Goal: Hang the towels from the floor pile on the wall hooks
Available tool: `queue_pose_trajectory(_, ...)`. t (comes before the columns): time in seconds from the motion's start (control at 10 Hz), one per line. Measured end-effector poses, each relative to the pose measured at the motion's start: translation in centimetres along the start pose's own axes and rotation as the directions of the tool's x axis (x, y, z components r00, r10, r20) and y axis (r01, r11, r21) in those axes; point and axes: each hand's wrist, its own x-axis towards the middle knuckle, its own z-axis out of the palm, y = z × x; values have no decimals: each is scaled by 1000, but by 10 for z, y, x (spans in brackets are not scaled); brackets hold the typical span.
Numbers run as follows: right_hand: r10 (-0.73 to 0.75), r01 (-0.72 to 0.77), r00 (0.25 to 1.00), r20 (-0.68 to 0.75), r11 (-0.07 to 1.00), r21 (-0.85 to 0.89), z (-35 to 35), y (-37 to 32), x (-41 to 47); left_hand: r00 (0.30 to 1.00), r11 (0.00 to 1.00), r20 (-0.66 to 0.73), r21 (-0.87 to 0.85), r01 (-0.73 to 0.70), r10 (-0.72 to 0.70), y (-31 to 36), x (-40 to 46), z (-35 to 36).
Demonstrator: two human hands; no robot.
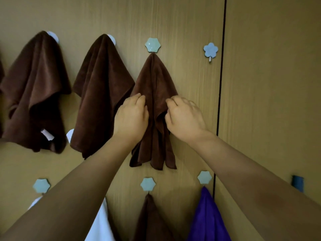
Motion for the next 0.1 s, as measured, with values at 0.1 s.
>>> queue_pose_trajectory(0.1,30,-29,999,37,999,-28,-13,-11,-3,1000,1000,18,-3,-12,12,0,-7,-13)
